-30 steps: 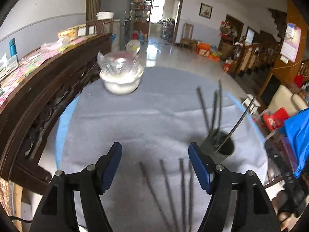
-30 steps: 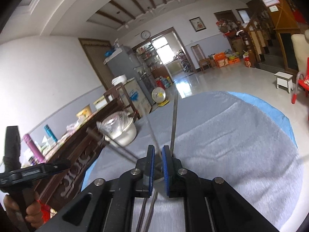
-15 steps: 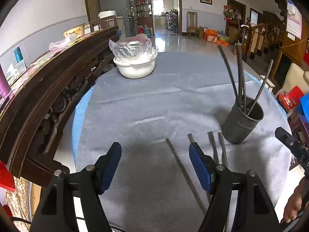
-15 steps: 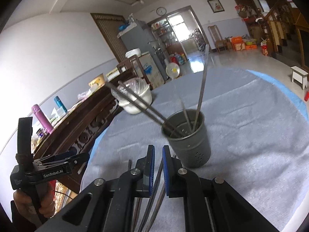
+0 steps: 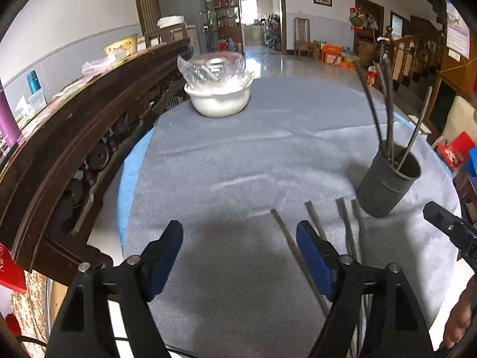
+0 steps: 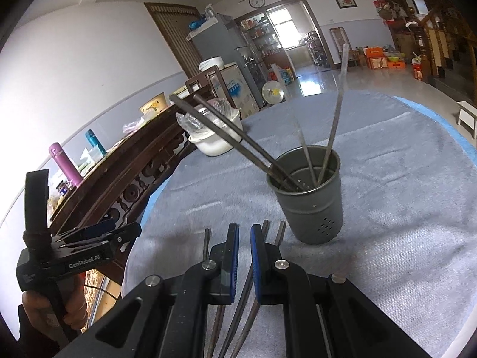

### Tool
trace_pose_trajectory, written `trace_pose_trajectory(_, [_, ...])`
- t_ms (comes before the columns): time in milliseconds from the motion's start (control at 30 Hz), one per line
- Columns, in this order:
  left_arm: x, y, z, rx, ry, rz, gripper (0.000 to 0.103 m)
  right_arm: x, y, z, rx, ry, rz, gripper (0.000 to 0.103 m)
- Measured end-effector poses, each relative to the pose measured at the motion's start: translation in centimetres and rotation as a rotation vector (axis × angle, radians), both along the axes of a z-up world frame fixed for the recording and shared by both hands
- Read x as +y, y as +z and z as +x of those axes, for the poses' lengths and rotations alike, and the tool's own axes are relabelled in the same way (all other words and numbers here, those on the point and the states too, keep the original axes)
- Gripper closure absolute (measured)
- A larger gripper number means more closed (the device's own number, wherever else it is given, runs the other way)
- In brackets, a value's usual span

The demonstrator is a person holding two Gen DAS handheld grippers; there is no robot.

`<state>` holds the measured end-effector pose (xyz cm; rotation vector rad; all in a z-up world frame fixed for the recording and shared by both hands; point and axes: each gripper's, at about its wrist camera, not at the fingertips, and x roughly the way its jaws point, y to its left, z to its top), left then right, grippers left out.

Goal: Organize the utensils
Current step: 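Move both tools back to the dark utensils lying on the cloth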

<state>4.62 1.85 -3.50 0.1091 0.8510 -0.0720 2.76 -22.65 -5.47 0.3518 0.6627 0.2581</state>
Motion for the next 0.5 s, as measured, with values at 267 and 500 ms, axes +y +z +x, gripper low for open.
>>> trace_pose_trajectory(267, [1.3, -2.7, 0.6, 0.13, 0.019, -0.039, 0.022, 1.1, -1.7, 0.8, 0.083, 0.001, -0.058, 0.093])
trace_pose_trajectory(500, [1.0, -5.2, 1.2, 0.239, -0.001, -0.049, 0.022, 1.9, -4.7, 2.1, 0.199, 0.01, -0.082, 0.093])
